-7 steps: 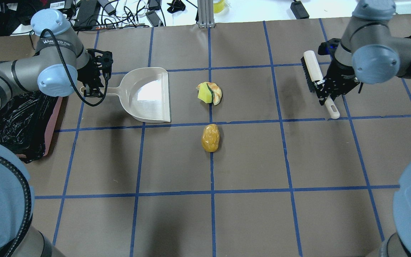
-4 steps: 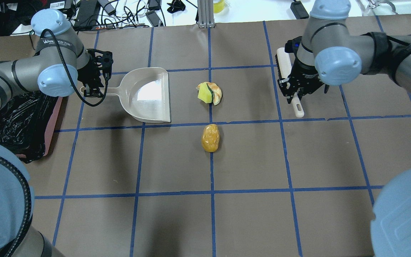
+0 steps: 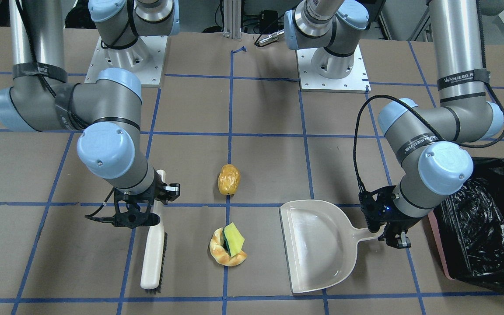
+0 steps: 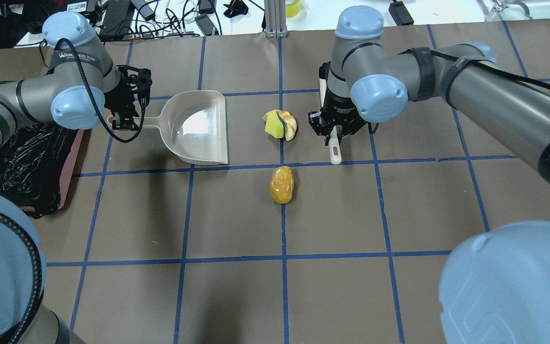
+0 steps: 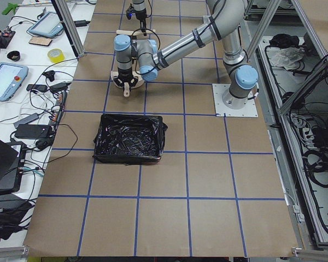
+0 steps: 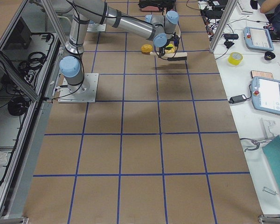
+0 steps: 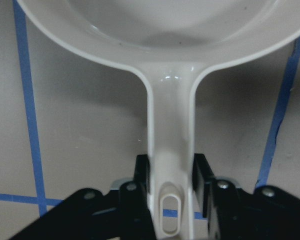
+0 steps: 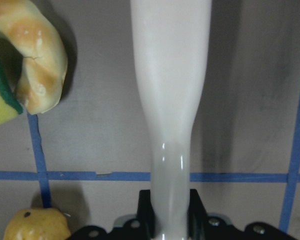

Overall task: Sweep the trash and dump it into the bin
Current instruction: 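Carry the brush with the right gripper toward the sponge and yellow object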

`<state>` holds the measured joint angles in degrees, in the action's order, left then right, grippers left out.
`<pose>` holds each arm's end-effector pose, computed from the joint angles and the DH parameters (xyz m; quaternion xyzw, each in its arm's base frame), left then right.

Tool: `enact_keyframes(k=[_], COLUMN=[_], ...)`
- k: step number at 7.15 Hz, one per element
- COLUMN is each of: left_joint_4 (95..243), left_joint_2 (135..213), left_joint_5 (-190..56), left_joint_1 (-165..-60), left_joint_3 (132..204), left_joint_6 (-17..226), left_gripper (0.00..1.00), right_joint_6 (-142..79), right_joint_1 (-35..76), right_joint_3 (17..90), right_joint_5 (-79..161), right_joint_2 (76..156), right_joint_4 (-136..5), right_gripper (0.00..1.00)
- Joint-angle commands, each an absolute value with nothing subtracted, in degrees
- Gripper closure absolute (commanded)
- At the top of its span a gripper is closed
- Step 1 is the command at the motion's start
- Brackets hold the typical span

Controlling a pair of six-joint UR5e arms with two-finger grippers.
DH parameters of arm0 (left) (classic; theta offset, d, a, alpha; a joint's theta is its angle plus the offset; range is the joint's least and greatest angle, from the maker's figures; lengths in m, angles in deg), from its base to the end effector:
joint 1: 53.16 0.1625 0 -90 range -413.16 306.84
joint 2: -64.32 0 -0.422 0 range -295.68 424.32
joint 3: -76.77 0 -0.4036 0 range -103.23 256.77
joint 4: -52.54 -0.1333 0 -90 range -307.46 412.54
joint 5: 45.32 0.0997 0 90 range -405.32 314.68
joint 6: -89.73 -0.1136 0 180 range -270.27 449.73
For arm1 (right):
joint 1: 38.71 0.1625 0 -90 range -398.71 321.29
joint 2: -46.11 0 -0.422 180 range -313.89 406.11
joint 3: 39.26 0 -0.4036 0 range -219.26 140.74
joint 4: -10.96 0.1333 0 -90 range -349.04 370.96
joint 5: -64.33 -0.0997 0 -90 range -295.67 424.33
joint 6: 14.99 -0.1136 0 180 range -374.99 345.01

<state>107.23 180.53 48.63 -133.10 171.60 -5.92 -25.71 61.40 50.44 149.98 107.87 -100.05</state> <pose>-0.0117 -0.6521 0.2274 0.6776 0.7337 0.0050 0.0505 0.2523 -0.6067 0.2207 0.0076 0.9974 0.0662 0.0263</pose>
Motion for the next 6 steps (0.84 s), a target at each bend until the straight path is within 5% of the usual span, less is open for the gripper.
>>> enact_keyframes(k=[1, 6], left_joint_4=[107.3, 107.3], left_joint_2=[180.51, 180.78], left_joint_5=[49.33, 49.51], left_joint_1=[-133.49, -133.58], left_joint_3=[171.6, 171.69], left_joint_6=[-5.89, -5.81], left_gripper=[1.0, 1.0], right_joint_6=[-30.62, -43.26], right_joint_1=[64.2, 70.0], right_joint_3=[48.54, 45.92], right_joint_5=[149.15, 144.5], right_joint_2=[105.53, 103.86], right_joint_4=[-100.13, -100.75], right_gripper=[1.0, 1.0])
